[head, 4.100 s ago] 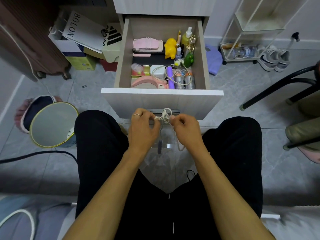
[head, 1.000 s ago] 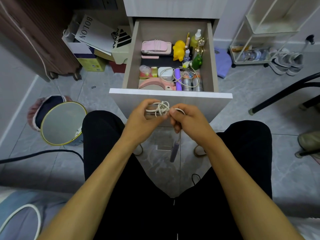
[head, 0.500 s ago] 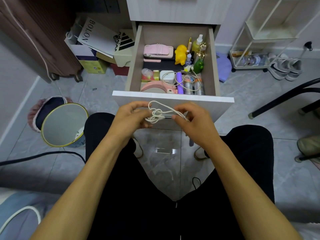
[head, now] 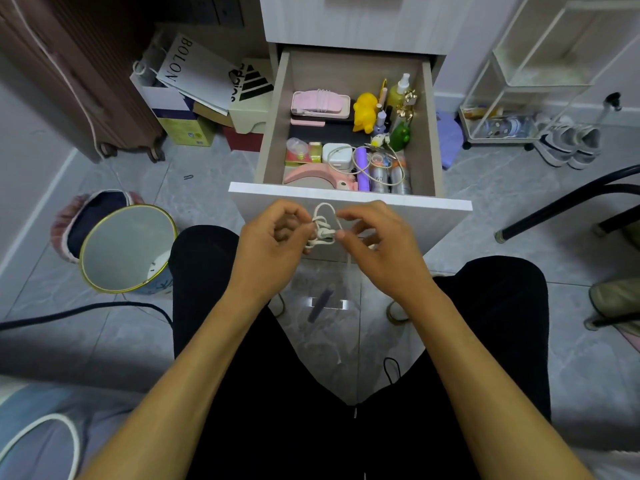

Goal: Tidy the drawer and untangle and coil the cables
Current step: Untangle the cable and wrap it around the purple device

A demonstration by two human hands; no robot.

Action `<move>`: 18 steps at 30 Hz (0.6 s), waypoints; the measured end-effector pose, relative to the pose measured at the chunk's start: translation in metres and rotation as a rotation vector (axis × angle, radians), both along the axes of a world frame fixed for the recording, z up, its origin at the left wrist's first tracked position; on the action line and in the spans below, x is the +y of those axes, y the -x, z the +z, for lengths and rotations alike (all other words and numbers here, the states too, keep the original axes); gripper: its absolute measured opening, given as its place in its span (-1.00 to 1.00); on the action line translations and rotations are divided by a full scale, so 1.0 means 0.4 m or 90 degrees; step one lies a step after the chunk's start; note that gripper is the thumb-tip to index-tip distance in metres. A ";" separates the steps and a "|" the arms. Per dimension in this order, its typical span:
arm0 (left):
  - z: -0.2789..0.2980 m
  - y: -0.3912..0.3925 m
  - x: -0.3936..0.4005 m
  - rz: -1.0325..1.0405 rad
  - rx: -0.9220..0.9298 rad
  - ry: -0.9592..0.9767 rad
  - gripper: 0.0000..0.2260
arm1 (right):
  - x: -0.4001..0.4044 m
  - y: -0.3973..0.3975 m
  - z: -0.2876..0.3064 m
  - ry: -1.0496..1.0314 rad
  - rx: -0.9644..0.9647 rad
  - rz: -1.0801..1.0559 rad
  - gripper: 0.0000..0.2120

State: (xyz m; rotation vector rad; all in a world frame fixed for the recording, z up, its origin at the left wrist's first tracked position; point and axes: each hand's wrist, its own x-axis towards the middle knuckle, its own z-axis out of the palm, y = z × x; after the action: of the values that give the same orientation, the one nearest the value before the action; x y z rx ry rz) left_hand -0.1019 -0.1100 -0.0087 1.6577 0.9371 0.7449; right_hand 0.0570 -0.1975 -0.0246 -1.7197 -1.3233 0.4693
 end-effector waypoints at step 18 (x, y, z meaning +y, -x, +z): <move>-0.011 0.029 0.073 -0.057 0.094 0.142 -0.98 | 0.009 0.018 0.016 0.168 0.151 0.134 -0.82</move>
State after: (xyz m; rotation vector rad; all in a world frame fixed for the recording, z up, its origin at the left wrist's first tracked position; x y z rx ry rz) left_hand -0.1135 -0.0810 -0.0132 1.5606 1.0044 0.4453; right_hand 0.0499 -0.1938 -0.0184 -1.6776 -1.3183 0.9757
